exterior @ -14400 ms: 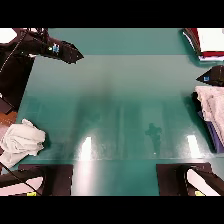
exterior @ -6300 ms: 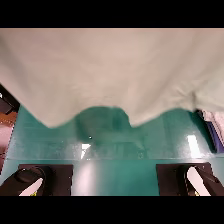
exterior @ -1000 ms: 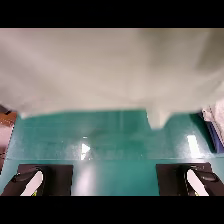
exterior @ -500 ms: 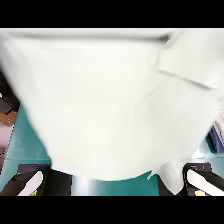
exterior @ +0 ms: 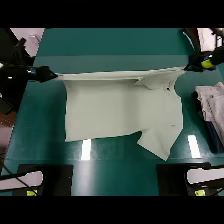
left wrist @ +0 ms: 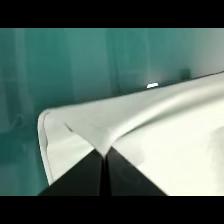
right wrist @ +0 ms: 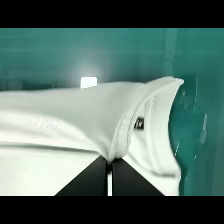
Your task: Fold the shirts.
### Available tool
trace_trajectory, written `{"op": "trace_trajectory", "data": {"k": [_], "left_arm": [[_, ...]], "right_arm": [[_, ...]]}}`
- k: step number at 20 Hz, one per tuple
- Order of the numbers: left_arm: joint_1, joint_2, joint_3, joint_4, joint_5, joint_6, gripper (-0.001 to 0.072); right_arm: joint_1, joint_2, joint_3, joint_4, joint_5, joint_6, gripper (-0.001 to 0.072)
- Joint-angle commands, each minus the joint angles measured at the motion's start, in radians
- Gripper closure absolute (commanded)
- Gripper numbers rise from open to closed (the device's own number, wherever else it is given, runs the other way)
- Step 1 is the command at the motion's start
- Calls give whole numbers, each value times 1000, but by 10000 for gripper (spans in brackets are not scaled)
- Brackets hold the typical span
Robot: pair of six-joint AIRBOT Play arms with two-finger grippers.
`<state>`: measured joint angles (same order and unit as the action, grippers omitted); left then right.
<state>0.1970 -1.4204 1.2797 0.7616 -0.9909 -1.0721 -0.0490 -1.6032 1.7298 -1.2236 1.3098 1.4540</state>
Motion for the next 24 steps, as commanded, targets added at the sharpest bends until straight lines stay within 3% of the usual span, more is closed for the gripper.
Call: {"op": "trace_trajectory", "data": {"k": [1,5,7,13,19,24], "left_arm": [[-44,-143,52,-97,221,104,683],[-104,-161,139,-81,356,109,683],[-105,-161,158,-75,346,114,683],[-103,-161,129,121,130,103,683],[-103,-161,-34,126,56,103,683],[-103,-161,-51,124,-6,82,680]], "right_arm": [[11,-87,12,0,-228,1,696],[24,-95,34,-9,-410,0,696],[24,-95,33,-10,-416,-8,696],[40,-82,-39,-117,-217,-34,698],[43,24,-347,-140,-231,-30,696],[43,61,-463,-130,-257,-22,689]]}}
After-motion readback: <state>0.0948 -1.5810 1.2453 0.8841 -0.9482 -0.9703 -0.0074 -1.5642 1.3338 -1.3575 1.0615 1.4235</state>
